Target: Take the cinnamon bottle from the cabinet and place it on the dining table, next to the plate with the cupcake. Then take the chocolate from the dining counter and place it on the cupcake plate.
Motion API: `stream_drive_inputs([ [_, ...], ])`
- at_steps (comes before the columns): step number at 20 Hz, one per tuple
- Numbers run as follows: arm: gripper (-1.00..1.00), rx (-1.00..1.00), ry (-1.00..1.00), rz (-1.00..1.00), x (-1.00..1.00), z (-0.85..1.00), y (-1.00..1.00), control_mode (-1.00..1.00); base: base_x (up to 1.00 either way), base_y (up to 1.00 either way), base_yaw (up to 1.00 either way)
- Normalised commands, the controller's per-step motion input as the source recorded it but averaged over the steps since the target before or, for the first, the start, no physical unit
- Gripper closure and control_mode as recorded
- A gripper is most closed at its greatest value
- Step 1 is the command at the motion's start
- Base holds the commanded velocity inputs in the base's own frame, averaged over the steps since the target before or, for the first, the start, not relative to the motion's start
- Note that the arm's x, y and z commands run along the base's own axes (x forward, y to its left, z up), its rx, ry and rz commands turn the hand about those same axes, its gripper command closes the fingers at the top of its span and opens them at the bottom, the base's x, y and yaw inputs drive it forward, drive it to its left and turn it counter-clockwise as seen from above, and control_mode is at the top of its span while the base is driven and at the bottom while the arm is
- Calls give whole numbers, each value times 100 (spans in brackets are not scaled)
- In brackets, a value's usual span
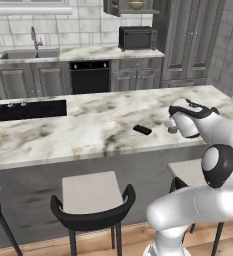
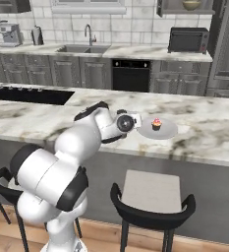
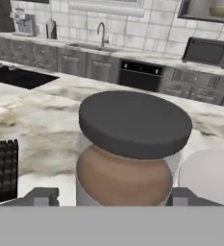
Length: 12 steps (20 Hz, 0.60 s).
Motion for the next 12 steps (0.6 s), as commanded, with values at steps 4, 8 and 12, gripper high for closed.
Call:
stream_drive_inputs([
  [4,-100,5,0,0,-6,57,0,-100,0,0,0],
  [8,-100,5,0,-1,-14,97,0,-100,0,0,0],
  [12,-100,1,0,0,-27,100,7,-100,0,0,0],
])
